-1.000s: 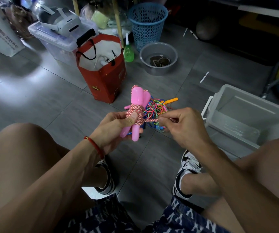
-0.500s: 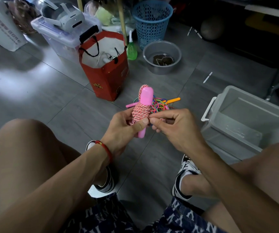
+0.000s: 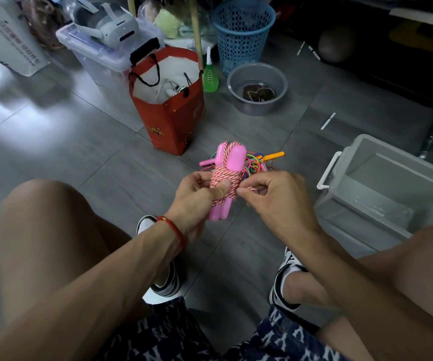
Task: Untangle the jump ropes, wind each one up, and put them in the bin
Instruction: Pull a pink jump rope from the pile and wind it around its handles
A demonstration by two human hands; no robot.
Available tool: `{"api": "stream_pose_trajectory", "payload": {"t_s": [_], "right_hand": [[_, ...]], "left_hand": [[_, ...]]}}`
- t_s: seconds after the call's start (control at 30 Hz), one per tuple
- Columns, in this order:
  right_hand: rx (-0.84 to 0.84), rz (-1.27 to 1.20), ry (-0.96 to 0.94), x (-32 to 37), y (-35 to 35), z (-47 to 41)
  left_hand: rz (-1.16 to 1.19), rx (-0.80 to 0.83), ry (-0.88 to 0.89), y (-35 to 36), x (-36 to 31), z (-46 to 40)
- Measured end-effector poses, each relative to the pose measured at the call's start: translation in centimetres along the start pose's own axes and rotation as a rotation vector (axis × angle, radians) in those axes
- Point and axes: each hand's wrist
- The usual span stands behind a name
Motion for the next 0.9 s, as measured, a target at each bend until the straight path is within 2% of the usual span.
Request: {"api": "stream_pose_trajectory", "payload": {"t_s": [0.2, 0.33, 0.4, 0.57, 0.9], "right_hand": [[0.054, -0.030, -0.073, 0.4, 0.3, 1.0], [0.148, 0.074, -0.158, -0.3, 0.1, 0.7], [0.178, 0.010, -0.137, -0.6, 0.0, 0.6], [0.109, -0.166, -0.024, -1.2, 0.1, 0.0], [-0.007, -0.255, -0.020, -0.6, 0.1, 0.3]], "left_hand": [[0.045, 0.011, -0.047, -0.4, 0.0, 0.1], [0.085, 0.051, -0.067, -0.9, -0.3, -0.1], [0.126, 0.099, -0.088, -1.3, -0.7, -0.2], [0.152, 0.147, -0.079, -1.5, -1.0, 0.2], [0.146, 0.151, -0.025, -1.0, -1.1, 0.2]]}}
Point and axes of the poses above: each hand's wrist, its own z-axis away from the middle knuckle, its own y-axis out of the palm, x = y × z, and after that the axes turned 6 degrees about y, right-handed
